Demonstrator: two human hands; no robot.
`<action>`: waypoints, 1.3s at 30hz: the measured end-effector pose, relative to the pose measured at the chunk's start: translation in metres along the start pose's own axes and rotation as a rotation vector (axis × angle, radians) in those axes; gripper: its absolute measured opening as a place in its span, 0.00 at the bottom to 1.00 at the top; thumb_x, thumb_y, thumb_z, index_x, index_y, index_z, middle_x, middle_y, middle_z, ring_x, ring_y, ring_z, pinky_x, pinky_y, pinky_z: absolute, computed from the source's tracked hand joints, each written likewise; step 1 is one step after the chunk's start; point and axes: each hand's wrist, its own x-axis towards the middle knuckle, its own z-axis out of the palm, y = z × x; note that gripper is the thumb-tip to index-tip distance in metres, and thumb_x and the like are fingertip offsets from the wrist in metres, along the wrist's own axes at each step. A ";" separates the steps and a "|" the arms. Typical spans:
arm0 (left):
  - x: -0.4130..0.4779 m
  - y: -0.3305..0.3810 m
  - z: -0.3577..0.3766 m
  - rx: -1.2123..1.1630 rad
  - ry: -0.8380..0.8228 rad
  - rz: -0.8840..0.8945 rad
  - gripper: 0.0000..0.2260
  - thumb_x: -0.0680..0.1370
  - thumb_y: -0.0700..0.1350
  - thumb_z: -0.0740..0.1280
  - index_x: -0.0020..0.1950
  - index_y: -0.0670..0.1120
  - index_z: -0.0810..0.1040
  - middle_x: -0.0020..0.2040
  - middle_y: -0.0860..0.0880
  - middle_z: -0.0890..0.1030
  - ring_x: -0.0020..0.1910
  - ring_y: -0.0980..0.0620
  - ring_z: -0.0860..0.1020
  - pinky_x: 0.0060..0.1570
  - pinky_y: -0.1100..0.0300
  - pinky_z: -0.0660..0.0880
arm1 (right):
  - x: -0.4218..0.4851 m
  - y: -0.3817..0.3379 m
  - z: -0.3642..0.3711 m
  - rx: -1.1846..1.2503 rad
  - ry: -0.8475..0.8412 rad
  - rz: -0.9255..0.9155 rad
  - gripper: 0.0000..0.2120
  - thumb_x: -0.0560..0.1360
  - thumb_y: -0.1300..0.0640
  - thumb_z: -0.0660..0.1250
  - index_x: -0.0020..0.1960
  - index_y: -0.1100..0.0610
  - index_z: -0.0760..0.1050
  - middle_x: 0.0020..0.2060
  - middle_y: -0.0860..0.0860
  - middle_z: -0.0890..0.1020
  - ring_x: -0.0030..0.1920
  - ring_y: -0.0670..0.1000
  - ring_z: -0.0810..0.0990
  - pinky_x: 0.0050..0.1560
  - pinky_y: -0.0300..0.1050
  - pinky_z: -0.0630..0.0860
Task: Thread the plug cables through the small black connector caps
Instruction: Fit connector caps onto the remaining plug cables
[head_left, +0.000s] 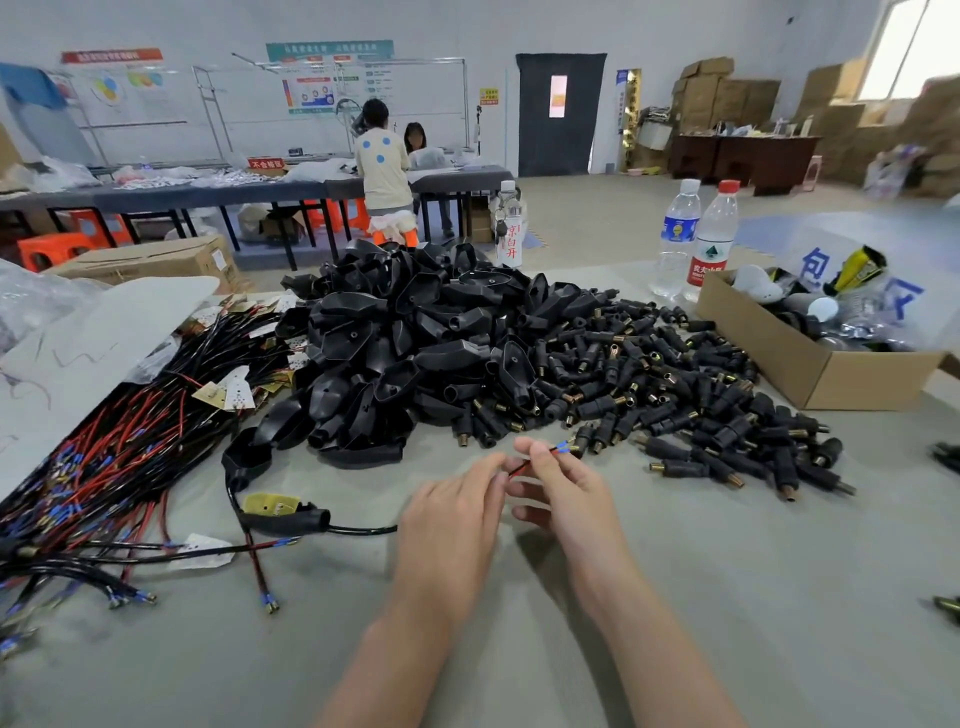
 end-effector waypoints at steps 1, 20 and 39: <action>0.001 0.000 0.004 -0.030 -0.031 -0.040 0.14 0.84 0.54 0.56 0.67 0.57 0.76 0.49 0.56 0.85 0.48 0.52 0.82 0.48 0.54 0.76 | 0.000 0.000 -0.002 -0.015 0.012 -0.014 0.11 0.83 0.55 0.61 0.55 0.54 0.82 0.42 0.51 0.86 0.39 0.47 0.83 0.35 0.38 0.78; 0.002 -0.020 0.011 -0.808 -0.147 -0.324 0.09 0.82 0.49 0.65 0.42 0.57 0.76 0.37 0.50 0.83 0.30 0.55 0.75 0.35 0.58 0.76 | 0.020 -0.018 -0.113 -1.583 0.355 -0.314 0.16 0.83 0.52 0.57 0.69 0.48 0.73 0.66 0.49 0.74 0.66 0.54 0.69 0.66 0.50 0.65; 0.002 -0.013 0.010 -0.778 -0.059 -0.265 0.05 0.79 0.53 0.68 0.45 0.58 0.73 0.31 0.52 0.77 0.32 0.57 0.73 0.37 0.55 0.70 | 0.019 -0.035 -0.082 0.246 0.170 -0.015 0.05 0.80 0.57 0.67 0.51 0.59 0.78 0.43 0.53 0.83 0.42 0.50 0.83 0.44 0.43 0.83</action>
